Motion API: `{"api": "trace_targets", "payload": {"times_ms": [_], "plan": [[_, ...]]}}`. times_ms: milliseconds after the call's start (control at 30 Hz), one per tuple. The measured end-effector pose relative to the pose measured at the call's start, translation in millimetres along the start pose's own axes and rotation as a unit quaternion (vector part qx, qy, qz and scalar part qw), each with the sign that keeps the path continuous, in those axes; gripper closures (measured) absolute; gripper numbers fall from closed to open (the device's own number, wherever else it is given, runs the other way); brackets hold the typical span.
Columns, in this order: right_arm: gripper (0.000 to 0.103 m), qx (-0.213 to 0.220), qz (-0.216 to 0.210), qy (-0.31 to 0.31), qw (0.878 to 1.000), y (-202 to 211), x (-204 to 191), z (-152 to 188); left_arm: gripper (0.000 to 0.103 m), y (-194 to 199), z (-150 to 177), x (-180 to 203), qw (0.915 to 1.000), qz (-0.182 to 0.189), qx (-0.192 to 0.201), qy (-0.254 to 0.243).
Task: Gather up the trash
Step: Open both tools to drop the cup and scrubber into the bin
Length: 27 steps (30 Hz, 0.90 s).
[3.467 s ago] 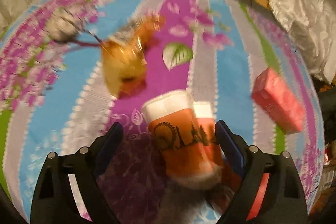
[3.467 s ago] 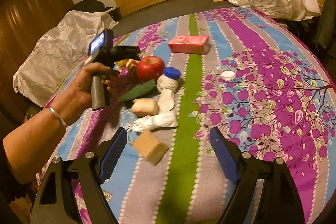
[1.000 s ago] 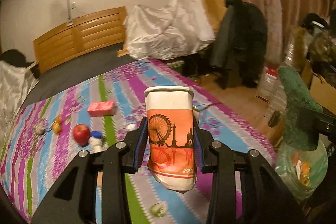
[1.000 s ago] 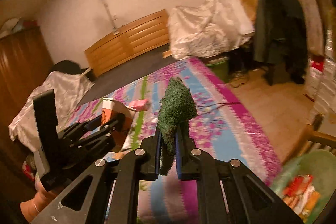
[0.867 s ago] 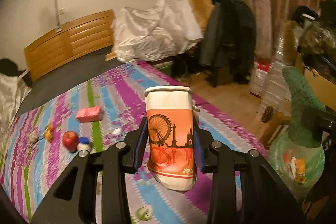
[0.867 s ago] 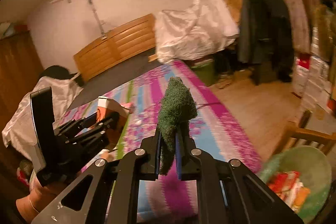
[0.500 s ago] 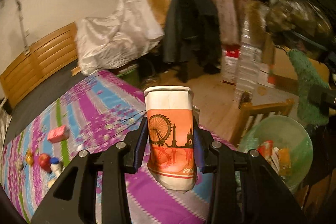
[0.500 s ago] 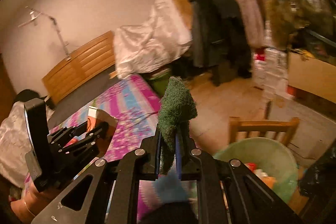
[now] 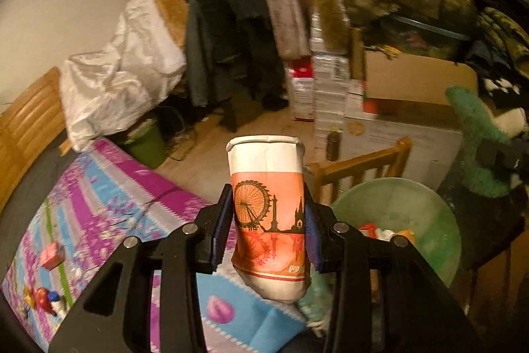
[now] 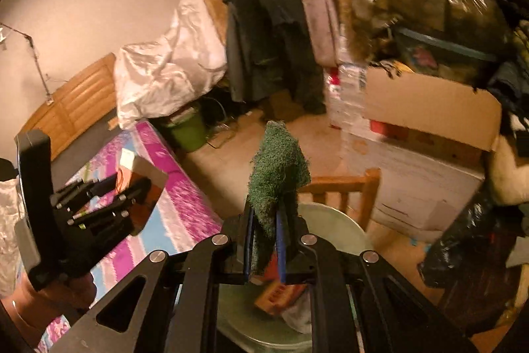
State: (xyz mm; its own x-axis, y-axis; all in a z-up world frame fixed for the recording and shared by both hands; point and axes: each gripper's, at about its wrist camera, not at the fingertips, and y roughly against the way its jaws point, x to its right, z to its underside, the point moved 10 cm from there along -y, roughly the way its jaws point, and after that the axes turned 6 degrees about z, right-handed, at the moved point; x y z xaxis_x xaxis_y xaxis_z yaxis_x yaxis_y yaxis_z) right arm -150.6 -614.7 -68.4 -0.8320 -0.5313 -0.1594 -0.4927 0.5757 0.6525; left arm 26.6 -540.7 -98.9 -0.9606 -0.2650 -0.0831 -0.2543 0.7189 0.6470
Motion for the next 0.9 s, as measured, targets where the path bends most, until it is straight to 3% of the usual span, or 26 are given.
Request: {"api": "trace_targets", "payload": {"times_ms": [200, 367, 500, 700, 733, 767, 800, 900], "plan": [[0.09, -0.023, 0.024, -0.022, 0.999, -4.6, 37.5, 19.6, 0.066, -22.9, 5.5, 54.7, 0.9915, 0.125, -0.027, -0.026], [0.09, -0.048, 0.026, -0.036, 0.998, -11.6, 55.1, 39.6, 0.066, -32.3, 20.1, 84.6, 0.9792, 0.193, -0.047, -0.044], [0.09, -0.065, 0.015, -0.037, 0.997, -20.6, 53.7, 50.9, 0.066, -35.3, 29.2, 95.7, 0.9742, 0.211, -0.055, -0.058], [0.089, -0.074, -0.008, -0.017, 0.997, -28.4, 34.9, 54.2, 0.061, -43.6, 26.2, 98.7, 0.9746, 0.209, -0.057, -0.056], [0.076, -0.077, -0.014, -0.01, 0.997, -31.1, 30.2, 54.8, 0.058, -46.2, 25.6, 98.2, 0.9753, 0.206, -0.058, -0.055], [0.054, -0.077, -0.012, -0.004, 0.997, -35.0, 29.3, 54.1, 0.042, -48.3, 26.2, 96.4, 0.9765, 0.199, -0.062, -0.054], [0.049, -0.076, 0.002, 0.001, 0.997, -38.4, 30.1, 54.6, 0.036, -50.6, 26.6, 94.0, 0.9777, 0.194, -0.064, -0.051], [0.05, -0.08, 0.014, 0.002, 0.997, -42.4, 31.2, 56.7, 0.037, -52.2, 26.0, 88.4, 0.9781, 0.192, -0.064, -0.047]]}}
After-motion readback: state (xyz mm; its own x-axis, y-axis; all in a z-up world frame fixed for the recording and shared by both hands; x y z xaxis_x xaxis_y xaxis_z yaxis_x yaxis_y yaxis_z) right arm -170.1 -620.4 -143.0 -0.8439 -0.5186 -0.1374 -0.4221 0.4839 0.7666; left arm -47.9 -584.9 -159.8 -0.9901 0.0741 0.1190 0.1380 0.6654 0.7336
